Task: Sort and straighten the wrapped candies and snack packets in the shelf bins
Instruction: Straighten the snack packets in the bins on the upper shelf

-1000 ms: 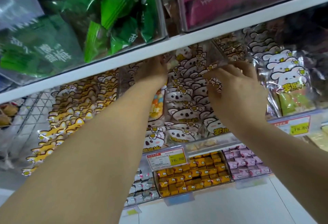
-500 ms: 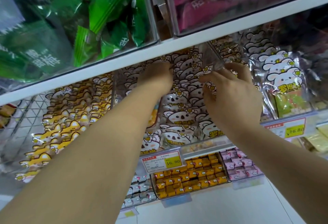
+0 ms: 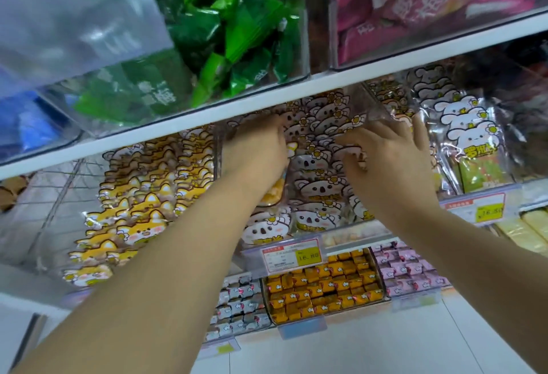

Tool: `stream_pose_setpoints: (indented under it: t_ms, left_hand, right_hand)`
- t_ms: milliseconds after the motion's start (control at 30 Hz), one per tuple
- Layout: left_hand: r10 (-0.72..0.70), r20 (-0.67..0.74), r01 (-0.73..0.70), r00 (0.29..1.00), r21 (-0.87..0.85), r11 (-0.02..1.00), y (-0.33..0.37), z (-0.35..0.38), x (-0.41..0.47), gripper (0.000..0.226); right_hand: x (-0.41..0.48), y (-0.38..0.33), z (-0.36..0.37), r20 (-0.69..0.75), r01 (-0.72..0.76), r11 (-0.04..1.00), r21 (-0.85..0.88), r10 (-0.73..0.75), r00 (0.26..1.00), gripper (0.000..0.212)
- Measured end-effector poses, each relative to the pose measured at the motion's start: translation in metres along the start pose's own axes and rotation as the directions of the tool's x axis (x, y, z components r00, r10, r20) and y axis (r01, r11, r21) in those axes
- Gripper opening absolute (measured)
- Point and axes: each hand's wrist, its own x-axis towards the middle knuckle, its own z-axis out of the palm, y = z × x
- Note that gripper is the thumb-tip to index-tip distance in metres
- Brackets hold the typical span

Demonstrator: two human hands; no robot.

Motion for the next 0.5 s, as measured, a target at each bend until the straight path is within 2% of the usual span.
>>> stream_pose_setpoints:
  t_ms: [67, 167, 267, 400, 500]
  left_hand:
    - [0.041, -0.009, -0.04, 0.999, 0.035, 0.999, -0.012, -0.011, -0.021, 0.032]
    - [0.064, 0.047, -0.07, 0.997, 0.13, 0.989, -0.032, -0.015, -0.045, 0.036]
    - [0.08, 0.107, -0.086, 0.991, 0.059, 0.995, -0.047, -0.012, -0.063, 0.042]
    - [0.185, 0.151, -0.161, 0.971, -0.158, 0.974, -0.06, -0.015, -0.079, 0.056]
    - [0.253, 0.097, -0.193, 0.963, -0.408, 0.892, -0.073, -0.025, -0.088, 0.067]
  right_hand:
    - [-0.009, -0.022, 0.0, 0.038, 0.03, 0.999, 0.012, -0.03, 0.999, 0.024]
    - [-0.02, -0.058, 0.007, 0.172, 0.025, 0.999, 0.035, -0.031, 0.985, 0.033]
    - [-0.026, -0.079, 0.016, 0.236, -0.032, 0.999, 0.022, 0.026, 0.971, 0.034]
    - [-0.029, -0.098, 0.019, 0.087, -0.069, 0.977, 0.203, 0.052, 0.995, 0.028]
    - [-0.032, -0.118, 0.018, -0.021, -0.105, 0.935, 0.338, 0.119, 0.993, 0.029]
